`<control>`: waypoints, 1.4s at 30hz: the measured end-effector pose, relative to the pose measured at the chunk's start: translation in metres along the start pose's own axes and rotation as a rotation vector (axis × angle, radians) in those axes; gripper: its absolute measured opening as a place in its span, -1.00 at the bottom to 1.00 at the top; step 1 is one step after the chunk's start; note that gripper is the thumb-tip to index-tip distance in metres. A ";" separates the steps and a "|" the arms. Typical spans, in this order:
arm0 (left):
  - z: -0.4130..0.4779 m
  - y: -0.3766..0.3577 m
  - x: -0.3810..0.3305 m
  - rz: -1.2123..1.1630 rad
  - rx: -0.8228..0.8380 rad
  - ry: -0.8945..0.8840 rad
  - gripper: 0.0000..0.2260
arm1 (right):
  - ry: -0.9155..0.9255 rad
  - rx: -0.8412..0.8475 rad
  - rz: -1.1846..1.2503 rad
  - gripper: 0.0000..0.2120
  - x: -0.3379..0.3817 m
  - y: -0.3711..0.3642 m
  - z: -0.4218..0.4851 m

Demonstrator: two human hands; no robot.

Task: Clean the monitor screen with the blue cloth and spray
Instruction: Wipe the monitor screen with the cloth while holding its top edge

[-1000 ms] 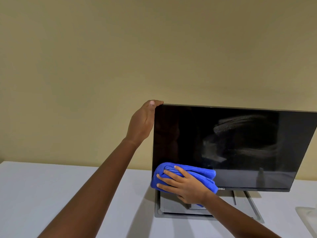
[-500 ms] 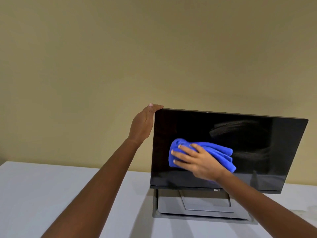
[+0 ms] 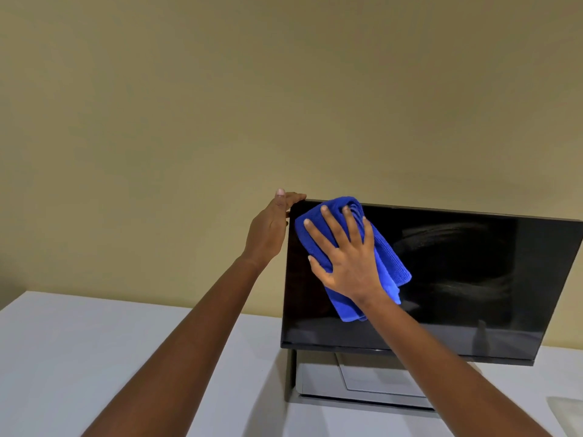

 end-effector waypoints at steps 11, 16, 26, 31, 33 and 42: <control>0.003 0.003 0.001 0.095 -0.050 -0.028 -0.44 | 0.464 0.170 -0.099 -0.32 0.054 -0.039 -0.069; 0.003 0.005 0.000 0.115 -0.064 -0.047 -0.46 | 0.666 0.337 -0.093 -0.40 0.073 -0.054 -0.119; 0.000 0.005 -0.002 0.118 -0.067 -0.054 -0.50 | 0.747 0.542 0.017 -0.33 0.063 -0.060 -0.165; -0.002 0.005 -0.004 0.106 -0.089 -0.063 -0.48 | 0.748 0.605 0.104 -0.41 0.080 -0.065 -0.160; -0.001 0.005 -0.004 0.107 -0.093 -0.061 -0.48 | 0.762 0.621 0.111 -0.49 0.093 -0.070 -0.157; 0.001 0.005 -0.003 0.115 -0.116 -0.066 -0.51 | 0.718 0.579 0.140 -0.57 0.122 -0.077 -0.145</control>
Point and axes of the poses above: each hand's wrist, its own z-axis towards the middle knuckle, its own y-axis out of the back of the hand, x = y × z, the point moved 9 cm from there along z, towards the middle knuckle, and after that the axes turned 3 degrees about z, right-handed, at the moved point
